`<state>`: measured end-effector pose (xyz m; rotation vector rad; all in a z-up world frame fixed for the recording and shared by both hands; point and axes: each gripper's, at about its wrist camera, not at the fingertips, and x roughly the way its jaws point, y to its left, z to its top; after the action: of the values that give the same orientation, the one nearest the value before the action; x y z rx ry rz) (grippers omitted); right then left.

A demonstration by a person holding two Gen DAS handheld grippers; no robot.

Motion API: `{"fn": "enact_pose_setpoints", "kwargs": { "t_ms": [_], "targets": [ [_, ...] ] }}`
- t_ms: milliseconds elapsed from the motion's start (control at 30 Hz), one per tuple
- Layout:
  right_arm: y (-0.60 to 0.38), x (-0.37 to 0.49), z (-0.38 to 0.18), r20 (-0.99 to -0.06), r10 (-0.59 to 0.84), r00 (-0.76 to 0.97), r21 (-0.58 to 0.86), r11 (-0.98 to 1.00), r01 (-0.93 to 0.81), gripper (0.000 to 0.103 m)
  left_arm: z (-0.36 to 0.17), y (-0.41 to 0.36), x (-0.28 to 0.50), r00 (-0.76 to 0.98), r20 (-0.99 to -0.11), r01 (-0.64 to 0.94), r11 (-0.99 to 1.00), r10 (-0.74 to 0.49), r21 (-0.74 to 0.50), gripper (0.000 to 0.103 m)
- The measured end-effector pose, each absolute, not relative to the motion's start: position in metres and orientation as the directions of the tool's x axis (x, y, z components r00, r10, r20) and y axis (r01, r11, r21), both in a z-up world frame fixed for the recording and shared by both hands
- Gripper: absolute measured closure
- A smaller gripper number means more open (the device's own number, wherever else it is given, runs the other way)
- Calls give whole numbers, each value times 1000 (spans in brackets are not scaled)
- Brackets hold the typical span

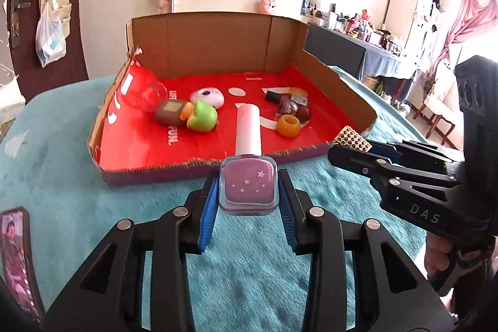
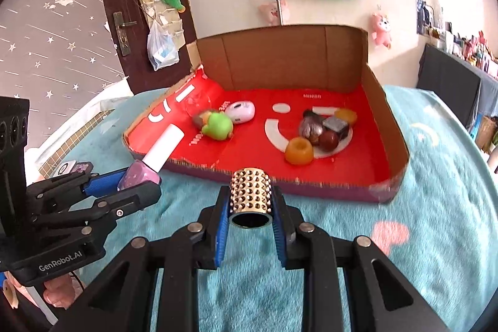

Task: Organize rigid objects
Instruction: 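Lift the nail polish and gold cylinder and carry them into the box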

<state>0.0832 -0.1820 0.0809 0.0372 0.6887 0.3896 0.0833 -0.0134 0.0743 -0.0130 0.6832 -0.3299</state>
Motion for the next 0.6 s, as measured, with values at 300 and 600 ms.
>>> {"fn": "enact_pose_setpoints", "kwargs": {
  "t_ms": [300, 600],
  "targets": [
    [-178, 107, 88, -620, 353, 701, 138, 928, -346, 76, 77, -7, 112, 706, -635, 298, 945, -315, -137, 69],
    [-175, 134, 87, -648, 348, 677, 138, 928, -345, 76, 74, -10, 137, 688, -664, 303, 947, -294, -105, 69]
  ]
}}
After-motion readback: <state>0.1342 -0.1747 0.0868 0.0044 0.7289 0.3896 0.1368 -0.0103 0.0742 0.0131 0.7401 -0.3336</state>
